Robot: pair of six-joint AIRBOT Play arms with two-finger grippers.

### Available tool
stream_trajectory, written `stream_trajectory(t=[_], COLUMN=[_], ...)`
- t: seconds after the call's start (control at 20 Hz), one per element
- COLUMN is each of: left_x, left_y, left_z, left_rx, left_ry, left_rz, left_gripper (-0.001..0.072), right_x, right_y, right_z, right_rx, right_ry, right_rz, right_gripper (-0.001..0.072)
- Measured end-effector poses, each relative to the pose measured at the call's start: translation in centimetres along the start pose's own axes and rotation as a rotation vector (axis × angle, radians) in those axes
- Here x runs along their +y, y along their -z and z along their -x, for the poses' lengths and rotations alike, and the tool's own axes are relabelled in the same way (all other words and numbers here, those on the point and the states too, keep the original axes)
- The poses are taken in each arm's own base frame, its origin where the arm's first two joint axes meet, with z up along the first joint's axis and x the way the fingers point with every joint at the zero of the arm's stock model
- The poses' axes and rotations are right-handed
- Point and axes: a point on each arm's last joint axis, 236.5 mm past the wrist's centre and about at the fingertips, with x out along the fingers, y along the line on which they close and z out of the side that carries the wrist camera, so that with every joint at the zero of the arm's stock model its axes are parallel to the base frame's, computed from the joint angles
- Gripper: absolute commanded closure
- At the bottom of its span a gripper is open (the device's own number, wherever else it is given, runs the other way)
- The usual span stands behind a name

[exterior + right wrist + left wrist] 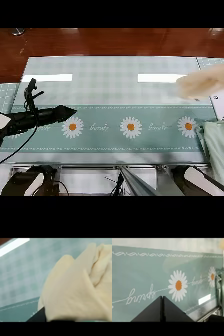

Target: Fold the shirts.

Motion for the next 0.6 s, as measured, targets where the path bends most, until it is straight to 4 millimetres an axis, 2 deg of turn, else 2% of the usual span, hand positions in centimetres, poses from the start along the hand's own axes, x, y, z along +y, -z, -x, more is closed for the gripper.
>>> stream_trajectory(t=[0.15,0.35,0.45,0.6], left_x=[-0.1,-0.1,-0.1,-0.1], left_y=[0.0,0.0,0.0,-0.2], left_z=[0.0,0.0,0.0,0.0], left_rx=[0.001,0.001,0.0,-0.007], left_ry=[0.003,0.005,0.005,0.003], left_rz=[0.002,0.003,0.003,0.003], left_gripper=[0.068,0.068,0.068,0.068], right_x=[-5.9,-13.8,-16.4,-18.7], right_y=[2.7,8.9,12.3,15.8], right_z=[2.6,5.7,6.9,8.4], right_rx=[-0.004,-0.01,-0.009,-0.021], right_ry=[0.146,0.392,0.506,0.647], right_rz=[-0.15,-0.426,-0.552,-0.669], right_gripper=[0.0692,0.0691,0.0691,0.0686])
